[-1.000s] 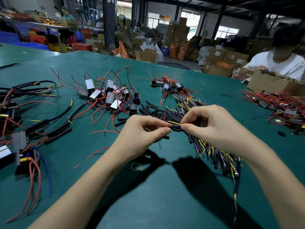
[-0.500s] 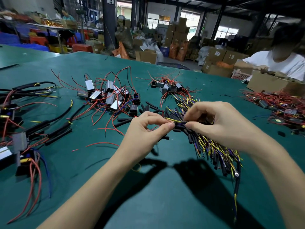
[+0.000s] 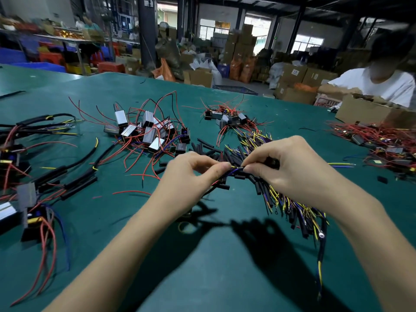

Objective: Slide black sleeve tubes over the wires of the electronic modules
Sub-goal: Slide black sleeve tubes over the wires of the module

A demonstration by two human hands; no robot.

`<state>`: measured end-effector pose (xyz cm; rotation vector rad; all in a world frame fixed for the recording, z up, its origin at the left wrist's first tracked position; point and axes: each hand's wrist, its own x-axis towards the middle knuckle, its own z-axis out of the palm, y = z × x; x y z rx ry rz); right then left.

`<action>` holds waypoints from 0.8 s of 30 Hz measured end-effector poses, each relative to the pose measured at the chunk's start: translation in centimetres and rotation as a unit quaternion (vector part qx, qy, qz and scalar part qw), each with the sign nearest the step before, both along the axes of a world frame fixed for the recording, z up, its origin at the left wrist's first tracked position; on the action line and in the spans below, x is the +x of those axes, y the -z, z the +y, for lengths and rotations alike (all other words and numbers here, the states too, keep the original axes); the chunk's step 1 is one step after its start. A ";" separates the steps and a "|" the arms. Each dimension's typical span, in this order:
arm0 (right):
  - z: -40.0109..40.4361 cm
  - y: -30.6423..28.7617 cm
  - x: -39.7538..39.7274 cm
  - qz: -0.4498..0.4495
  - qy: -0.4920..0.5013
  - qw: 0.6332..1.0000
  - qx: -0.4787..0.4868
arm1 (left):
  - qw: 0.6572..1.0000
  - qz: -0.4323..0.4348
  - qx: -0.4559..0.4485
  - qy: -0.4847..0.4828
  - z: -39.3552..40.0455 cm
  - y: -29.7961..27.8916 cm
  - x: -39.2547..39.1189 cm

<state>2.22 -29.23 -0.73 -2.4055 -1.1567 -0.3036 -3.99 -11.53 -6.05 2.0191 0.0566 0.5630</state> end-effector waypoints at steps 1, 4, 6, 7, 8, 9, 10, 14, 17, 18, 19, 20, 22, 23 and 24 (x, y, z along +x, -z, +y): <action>0.1 0.0 -0.2 -0.008 0.005 1.000 -0.010 | 0.999 -0.003 0.035 -0.037 0.4 -0.3 -0.1; 0.2 -0.2 -0.4 0.000 0.025 0.999 -0.025 | 0.987 -0.050 0.096 -0.119 1.2 -0.8 -1.4; 0.2 -0.3 -0.4 0.016 0.029 0.999 -0.020 | 0.983 -0.045 0.138 -0.109 1.4 -0.3 -2.9; 0.2 -0.3 -0.3 0.022 0.027 0.999 -0.014 | 0.983 -0.026 0.157 -0.092 1.3 0.1 -3.6; 0.3 -0.4 -0.4 0.027 0.022 0.999 -0.008 | 0.982 -0.008 0.174 -0.074 1.2 0.7 -4.1; 0.3 -0.4 -0.4 0.031 0.016 0.999 -0.004 | 0.981 0.000 0.182 -0.059 1.1 1.3 -4.3; 0.3 -0.4 -0.5 0.035 0.010 0.999 -0.003 | 0.983 -0.005 0.178 -0.052 1.0 1.8 -4.3; 0.2 -0.2 -0.6 0.052 -0.010 0.998 -0.027 | 0.988 -0.057 0.131 -0.057 0.8 2.8 -3.9; 0.1 0.0 -0.7 0.046 -0.011 0.997 -0.068 | 0.989 -0.077 0.113 -0.051 0.8 2.9 -3.6; 0.2 0.1 -0.7 0.035 -0.008 0.996 -0.082 | 0.991 -0.081 0.102 -0.042 0.8 2.9 -3.6; 0.2 0.1 -0.7 0.021 0.000 0.995 -0.097 | 0.992 -0.081 0.092 -0.028 0.9 2.9 -3.6; 0.2 0.1 -0.7 0.005 0.011 0.994 -0.112 | 0.993 -0.077 0.088 -0.013 1.0 3.0 -3.7; 0.3 0.2 -0.6 -0.022 0.033 0.991 -0.129 | 0.993 -0.064 0.099 0.007 1.4 3.3 -3.7; 0.3 0.2 -0.6 -0.029 0.039 0.990 -0.131 | 0.993 -0.057 0.107 0.006 1.7 3.5 -3.7; 0.3 0.2 -0.6 -0.032 0.043 0.990 -0.130 | 0.992 -0.053 0.114 -0.002 1.9 3.6 -3.6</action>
